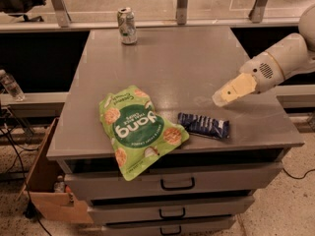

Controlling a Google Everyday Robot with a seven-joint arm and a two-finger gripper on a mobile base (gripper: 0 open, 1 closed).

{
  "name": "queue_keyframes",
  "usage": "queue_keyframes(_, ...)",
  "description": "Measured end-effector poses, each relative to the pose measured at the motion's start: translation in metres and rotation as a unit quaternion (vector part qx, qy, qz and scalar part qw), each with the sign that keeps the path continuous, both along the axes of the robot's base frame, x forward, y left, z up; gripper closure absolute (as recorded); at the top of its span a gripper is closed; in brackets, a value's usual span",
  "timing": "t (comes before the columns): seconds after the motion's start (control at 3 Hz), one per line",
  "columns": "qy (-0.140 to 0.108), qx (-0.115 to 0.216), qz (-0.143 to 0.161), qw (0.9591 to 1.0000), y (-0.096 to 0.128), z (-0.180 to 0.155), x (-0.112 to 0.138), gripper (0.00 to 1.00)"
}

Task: Move rxbar blueberry near green rice chip bag

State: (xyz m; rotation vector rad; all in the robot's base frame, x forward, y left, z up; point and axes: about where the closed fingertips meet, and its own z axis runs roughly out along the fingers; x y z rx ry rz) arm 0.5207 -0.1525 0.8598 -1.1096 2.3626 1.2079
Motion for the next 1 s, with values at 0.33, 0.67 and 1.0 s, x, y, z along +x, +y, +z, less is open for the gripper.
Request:
queue_keyframes(0.33, 0.000, 0.000, 0.000, 1.0000, 0.000, 0.001, 0.000, 0.14)
queue_keyframes(0.67, 0.000, 0.000, 0.000, 1.0000, 0.000, 0.002, 0.000, 0.38)
queue_keyframes(1.0, -0.037, 0.019, -0.011, 0.9991, -0.017, 0.022, 0.015, 0.45)
